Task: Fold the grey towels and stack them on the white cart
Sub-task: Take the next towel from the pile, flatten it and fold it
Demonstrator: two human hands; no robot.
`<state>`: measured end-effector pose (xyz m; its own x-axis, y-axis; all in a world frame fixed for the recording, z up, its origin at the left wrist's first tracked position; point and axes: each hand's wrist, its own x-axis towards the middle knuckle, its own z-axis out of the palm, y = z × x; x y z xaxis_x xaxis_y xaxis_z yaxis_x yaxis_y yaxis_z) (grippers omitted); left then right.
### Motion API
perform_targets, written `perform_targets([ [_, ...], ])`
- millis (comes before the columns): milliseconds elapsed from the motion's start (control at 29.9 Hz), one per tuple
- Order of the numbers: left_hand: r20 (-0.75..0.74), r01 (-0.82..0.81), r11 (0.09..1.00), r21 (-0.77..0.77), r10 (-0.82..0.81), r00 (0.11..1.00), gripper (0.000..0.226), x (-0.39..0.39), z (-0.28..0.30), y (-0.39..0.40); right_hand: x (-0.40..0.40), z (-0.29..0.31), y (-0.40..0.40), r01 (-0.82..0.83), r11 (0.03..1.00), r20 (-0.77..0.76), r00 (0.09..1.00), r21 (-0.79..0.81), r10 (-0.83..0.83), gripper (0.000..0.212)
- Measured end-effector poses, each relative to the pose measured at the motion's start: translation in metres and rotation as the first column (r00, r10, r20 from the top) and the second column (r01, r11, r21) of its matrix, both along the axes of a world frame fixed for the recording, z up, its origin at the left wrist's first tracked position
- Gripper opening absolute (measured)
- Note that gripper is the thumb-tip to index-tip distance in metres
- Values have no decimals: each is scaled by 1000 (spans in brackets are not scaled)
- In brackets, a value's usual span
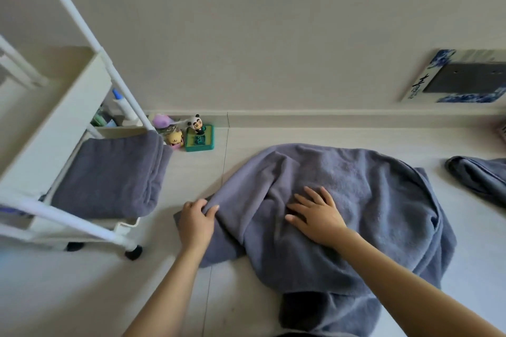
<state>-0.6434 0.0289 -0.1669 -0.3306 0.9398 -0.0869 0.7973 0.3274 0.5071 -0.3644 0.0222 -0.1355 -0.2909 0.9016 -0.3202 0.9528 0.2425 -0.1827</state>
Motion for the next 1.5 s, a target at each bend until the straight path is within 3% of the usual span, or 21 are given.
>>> perform_targets([
  [67,127,-106,991,76,96,987,25,-2,18,16,5,0,-3,-5,1000,40,999,-2,5,85],
  [134,151,-161,974,157,137,979,26,-9,43,27,3,2,-5,27,1000,57,998,-8,-26,61],
  [334,135,-236,905,354,200,971,25,-18,105,66,11,7,-9,78,997,65,995,-21,-76,48],
  [367,122,-234,890,392,201,972,24,-16,115,72,13,9,-10,86,996,52,995,-28,-84,56],
  [468,89,-201,854,479,181,979,21,-9,137,84,19,8,-8,83,996,-32,996,-35,-84,117],
  [501,76,-167,860,482,149,986,20,-7,136,89,23,8,-6,99,994,-49,994,-44,-101,129],
  [568,-9,-53,909,413,62,998,22,1,127,97,27,8,-9,91,995,-45,995,-44,-93,132],
  [601,-57,4,936,353,17,998,26,6,119,98,26,8,-11,83,996,-47,995,-44,-85,122],
  [701,-12,68,980,185,-66,998,36,24,94,85,23,11,-18,120,992,-34,992,-32,-121,60],
  [735,4,90,986,141,-92,996,39,31,87,76,24,10,-21,138,990,-37,990,-27,-139,56],
  [835,85,192,981,23,-193,977,37,48,65,48,29,9,-34,184,980,-123,977,70,-175,86],
  [902,190,278,959,-54,-264,946,31,61,54,28,32,12,-46,317,931,-255,929,178,-268,78],
  [1035,399,457,883,-105,-384,833,14,89,43,-12,40,17,-83,563,743,-482,795,361,-368,53],
  [1135,525,536,839,-95,-415,743,7,103,43,-32,51,13,-117,640,679,-498,747,359,-441,47],
  [1269,545,737,674,-54,-599,587,33,118,45,-52,58,4,-159,705,638,-487,694,310,-530,50],
  [1336,520,783,620,-47,-655,549,38,130,44,-61,60,-2,-175,804,560,-508,574,200,-643,61],
  [1369,490,790,613,-36,-678,548,36,138,43,-65,60,-4,-182,862,500,-536,459,77,-709,68],
  [1436,428,787,616,-20,-707,564,23,150,45,-68,61,-5,-187,904,335,-624,104,-265,-774,77],
  [1503,427,786,617,-41,-700,572,17,160,52,-63,65,1,-183,810,227,-660,-241,-541,-712,62],
])
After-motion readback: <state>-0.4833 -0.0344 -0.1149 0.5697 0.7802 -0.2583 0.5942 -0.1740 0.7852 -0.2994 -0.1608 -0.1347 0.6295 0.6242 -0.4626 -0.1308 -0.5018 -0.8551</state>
